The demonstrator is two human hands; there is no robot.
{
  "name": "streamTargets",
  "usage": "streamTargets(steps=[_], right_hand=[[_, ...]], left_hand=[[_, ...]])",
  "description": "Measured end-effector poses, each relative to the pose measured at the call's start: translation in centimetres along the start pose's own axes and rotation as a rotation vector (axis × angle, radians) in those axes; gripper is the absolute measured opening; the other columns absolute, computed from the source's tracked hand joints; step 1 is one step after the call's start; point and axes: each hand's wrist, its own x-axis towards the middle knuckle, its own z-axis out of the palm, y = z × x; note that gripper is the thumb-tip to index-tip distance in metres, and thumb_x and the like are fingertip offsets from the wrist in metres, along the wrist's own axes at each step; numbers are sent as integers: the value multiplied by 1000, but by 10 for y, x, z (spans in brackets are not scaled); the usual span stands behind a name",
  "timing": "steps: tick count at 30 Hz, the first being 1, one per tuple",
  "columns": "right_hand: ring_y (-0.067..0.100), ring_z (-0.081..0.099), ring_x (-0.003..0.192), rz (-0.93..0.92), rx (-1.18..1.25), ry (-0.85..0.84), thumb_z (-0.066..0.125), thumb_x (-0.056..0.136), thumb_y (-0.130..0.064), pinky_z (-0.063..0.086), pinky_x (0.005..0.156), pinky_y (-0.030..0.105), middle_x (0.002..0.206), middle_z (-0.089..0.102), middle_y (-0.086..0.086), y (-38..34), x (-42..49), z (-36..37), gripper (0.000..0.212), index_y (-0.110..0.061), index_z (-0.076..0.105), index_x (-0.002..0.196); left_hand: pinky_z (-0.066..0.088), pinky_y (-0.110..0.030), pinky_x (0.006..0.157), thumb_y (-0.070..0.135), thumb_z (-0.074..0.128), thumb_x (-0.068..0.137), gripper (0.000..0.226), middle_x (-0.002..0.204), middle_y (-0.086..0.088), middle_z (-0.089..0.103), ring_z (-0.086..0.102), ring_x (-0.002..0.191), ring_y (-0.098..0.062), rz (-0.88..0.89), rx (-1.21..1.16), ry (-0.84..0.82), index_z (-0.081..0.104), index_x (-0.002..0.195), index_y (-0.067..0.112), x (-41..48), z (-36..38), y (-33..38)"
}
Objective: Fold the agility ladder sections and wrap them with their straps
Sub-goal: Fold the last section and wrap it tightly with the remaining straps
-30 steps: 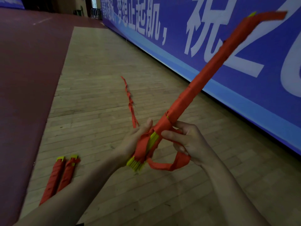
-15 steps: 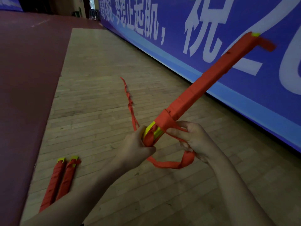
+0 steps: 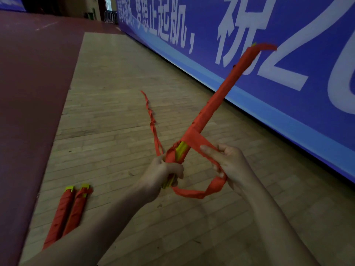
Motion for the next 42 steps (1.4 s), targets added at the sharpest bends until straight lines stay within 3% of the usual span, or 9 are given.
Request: streamTargets(steps=[8,11,18,21,24,29,35,38,42], right_hand=[[1,29,26,-51,253,-324,65,72,-24,13,32,16,45,51,-3,-4,-2,12,25,-10,60,91],[2,30,28,-106,221,-315,70,69,-23,14,31,15,49,52,-2,-3,-1,11,30,-13,67,96],[0,45,30,-133,51,-147,66,84,-5,31,33,9,39,52,-10,-6,-8,8,8,0,68,89],[0,51,37,-154,-53,-57,71,82,-11,39,40,14,45,60,-8,1,-1,2,8,-4,72,87],[2,54,42,-194,-213,5,77,78,-21,39,44,16,52,64,-4,11,5,3,13,-9,75,84],[3,46,39,-200,-174,-38,74,81,-22,34,40,17,56,63,-1,10,2,17,15,-14,75,94],[32,71,78,-245,-150,-78,77,78,-29,58,71,46,85,75,8,2,7,27,13,-28,74,91],[2,67,62,-248,-109,-165,75,80,-17,53,56,20,79,74,-6,-2,4,24,30,-20,69,108],[-2,66,64,-256,-23,-231,76,73,-10,45,53,8,85,75,-5,-8,-2,13,38,-15,67,110]], left_hand=[[35,-14,41,7,62,64,36,65,-1,44,38,43,-8,-101,-579,-804,56,99,3,-8,0,5],[37,-15,42,8,60,71,35,69,-3,47,38,46,-9,-142,-582,-891,55,104,2,-4,-8,2],[52,-26,59,24,73,71,47,88,-6,67,64,70,-19,42,-73,-312,58,114,11,-4,-19,-6],[35,1,82,26,52,97,36,117,17,54,48,106,5,266,479,-108,41,131,35,-10,-6,-8],[29,3,73,38,41,100,49,120,17,41,42,102,5,295,835,-55,25,145,26,-13,2,-18],[53,-38,67,43,76,71,57,81,7,58,59,72,-13,225,614,128,40,113,31,-6,13,-36],[47,-44,55,20,67,53,49,69,0,50,49,60,-17,249,283,274,52,98,31,-1,19,-32],[44,-40,55,15,68,49,48,71,-3,52,49,61,-21,224,244,281,56,91,35,0,8,-24],[39,-24,43,7,65,47,49,71,-8,51,49,52,-11,213,170,127,59,92,26,-7,1,-8]])
